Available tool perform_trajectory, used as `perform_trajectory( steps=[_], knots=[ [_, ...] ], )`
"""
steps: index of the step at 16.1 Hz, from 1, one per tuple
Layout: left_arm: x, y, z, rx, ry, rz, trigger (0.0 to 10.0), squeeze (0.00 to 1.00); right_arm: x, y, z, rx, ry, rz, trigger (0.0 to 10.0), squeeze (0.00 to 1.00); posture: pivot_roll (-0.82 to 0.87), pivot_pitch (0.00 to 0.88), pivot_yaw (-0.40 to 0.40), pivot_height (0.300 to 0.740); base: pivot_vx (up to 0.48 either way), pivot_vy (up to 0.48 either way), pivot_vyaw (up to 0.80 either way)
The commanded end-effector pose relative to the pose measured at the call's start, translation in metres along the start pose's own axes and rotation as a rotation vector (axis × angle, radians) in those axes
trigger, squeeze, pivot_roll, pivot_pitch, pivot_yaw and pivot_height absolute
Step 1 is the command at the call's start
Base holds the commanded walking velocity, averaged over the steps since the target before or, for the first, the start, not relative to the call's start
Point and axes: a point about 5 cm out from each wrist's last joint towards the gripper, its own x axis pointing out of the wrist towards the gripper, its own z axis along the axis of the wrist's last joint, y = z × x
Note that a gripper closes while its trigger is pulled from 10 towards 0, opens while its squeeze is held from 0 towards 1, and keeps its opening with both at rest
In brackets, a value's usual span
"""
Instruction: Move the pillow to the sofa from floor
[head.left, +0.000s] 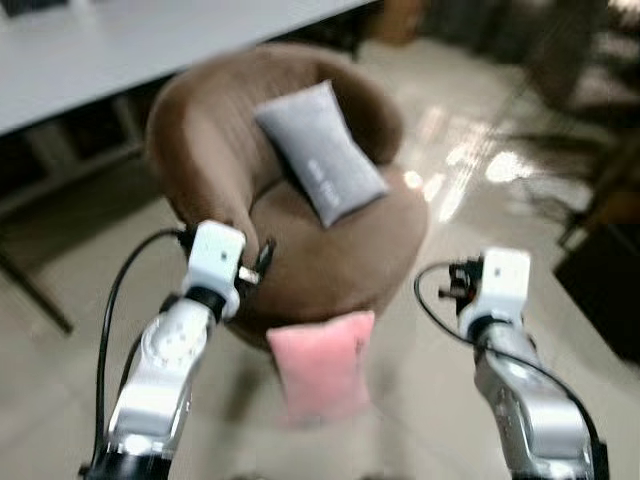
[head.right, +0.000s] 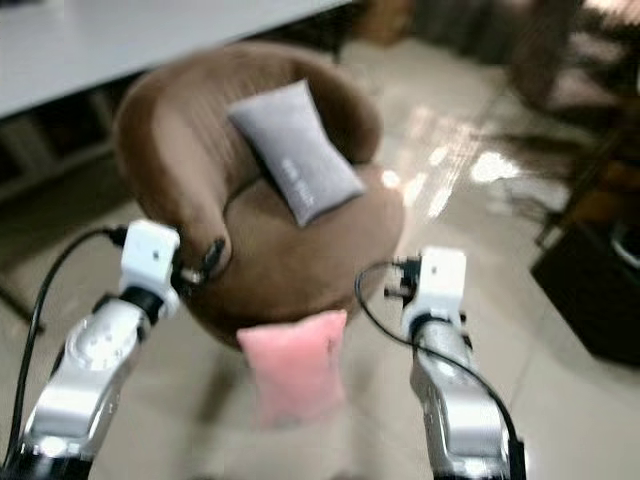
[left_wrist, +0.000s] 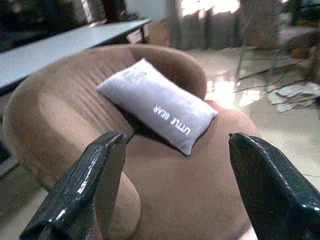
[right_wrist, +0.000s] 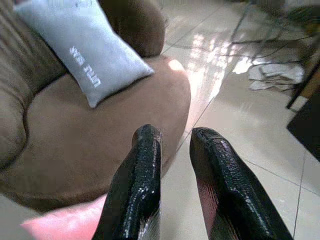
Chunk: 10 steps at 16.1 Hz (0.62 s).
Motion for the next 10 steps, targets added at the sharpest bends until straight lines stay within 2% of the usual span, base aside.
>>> perform_trajectory(
  steps=[1, 10],
  knots=[
    [-0.0018, 0.0024, -0.0038, 0.003, 0.019, 0.004, 10.0, 0.00, -0.0014, 0.0036, -0.0002, 0.005, 0.003, 0.008, 10.0, 0.00, -0.03, 0.044, 0.009, 0.740, 0.000, 0.435, -0.80],
    [0.0002, 0.0001, -0.0040, -0.001, 0.017, -0.010, 10.0, 0.00, -0.0041, 0.0032, -0.0033, -0.026, 0.011, 0.004, 10.0, 0.00, -0.03, 0.044, 0.016, 0.740, 0.000, 0.439, -0.80]
  ],
)
